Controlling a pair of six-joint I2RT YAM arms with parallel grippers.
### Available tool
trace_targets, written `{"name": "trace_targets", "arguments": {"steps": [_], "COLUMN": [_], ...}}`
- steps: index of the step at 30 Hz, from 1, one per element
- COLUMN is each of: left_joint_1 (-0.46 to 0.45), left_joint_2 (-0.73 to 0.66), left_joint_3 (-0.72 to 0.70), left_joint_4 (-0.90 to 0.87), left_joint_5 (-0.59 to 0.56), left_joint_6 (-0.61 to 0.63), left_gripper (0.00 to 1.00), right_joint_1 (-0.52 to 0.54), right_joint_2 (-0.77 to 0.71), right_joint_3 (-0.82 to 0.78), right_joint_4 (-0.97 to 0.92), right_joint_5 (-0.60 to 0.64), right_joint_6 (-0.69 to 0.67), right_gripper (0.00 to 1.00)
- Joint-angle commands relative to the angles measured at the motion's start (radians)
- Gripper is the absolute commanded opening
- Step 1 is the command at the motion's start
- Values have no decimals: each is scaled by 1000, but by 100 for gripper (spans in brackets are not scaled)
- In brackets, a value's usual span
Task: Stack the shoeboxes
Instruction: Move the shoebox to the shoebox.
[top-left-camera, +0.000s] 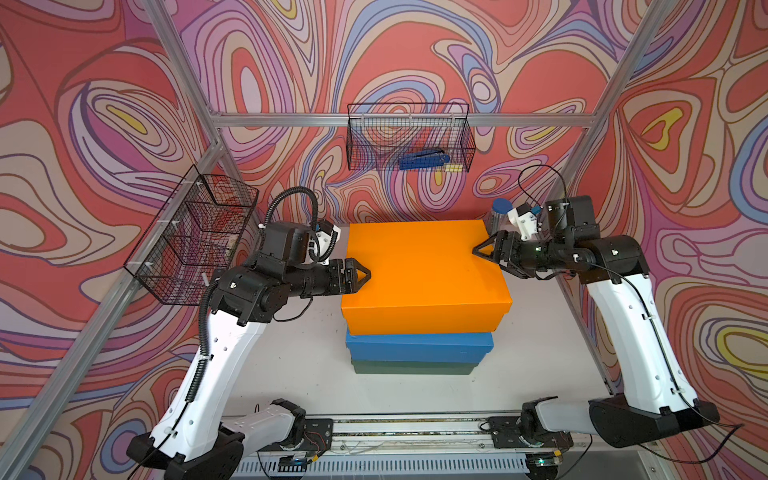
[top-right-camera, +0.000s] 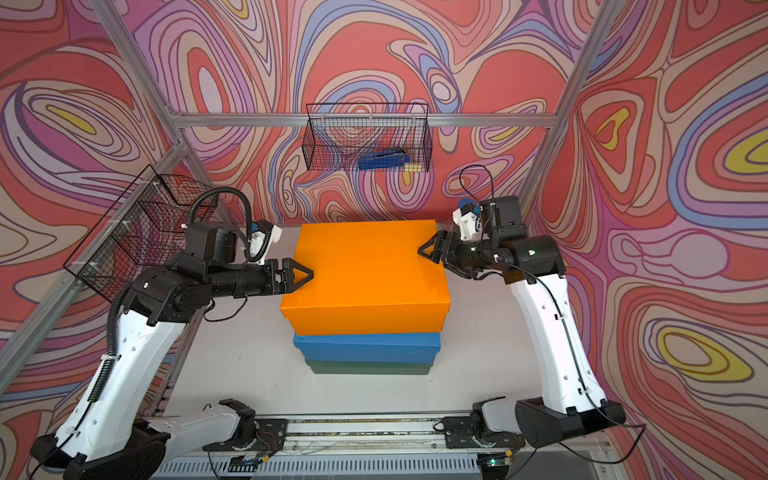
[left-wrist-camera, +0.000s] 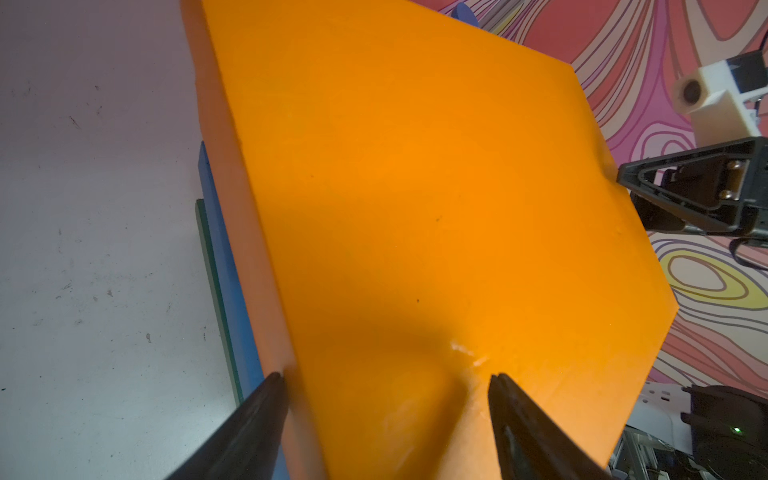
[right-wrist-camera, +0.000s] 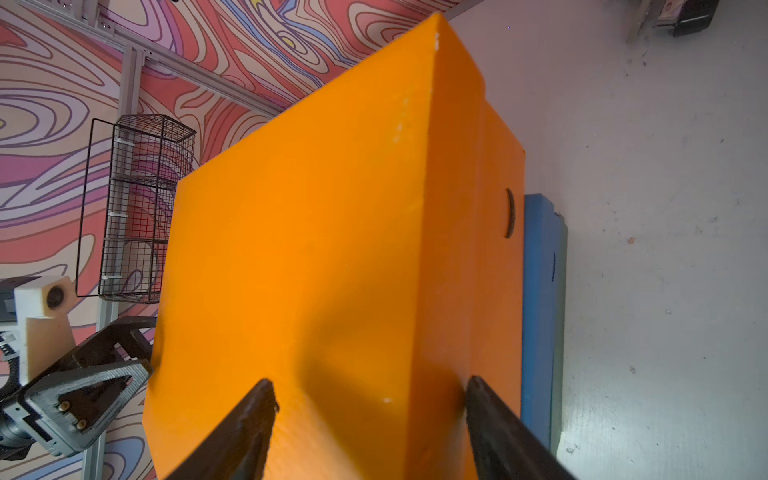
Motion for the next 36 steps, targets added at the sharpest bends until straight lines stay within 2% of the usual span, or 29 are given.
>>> {"name": "trace_targets", "arguments": {"steps": [1,9,36], "left_joint_1": [-22,-24,-24], "left_joint_2": [-14,-17,-19], "left_joint_3": [0,-8,-23], "left_joint_4": [28,13,9], "left_joint_5": [80,70,36], "left_joint_6": [-10,2,12], "left_gripper": [78,78,78], "right_joint_1": [17,17,17], "right_joint_2": [-43,-78,-111], "right_joint_3": [-31,-85,-123], "right_joint_4": [17,31,28], "right_joint_5": [-89,-84,-55], "right_joint_6": [32,40,46], "right_gripper": [73,72,73]}}
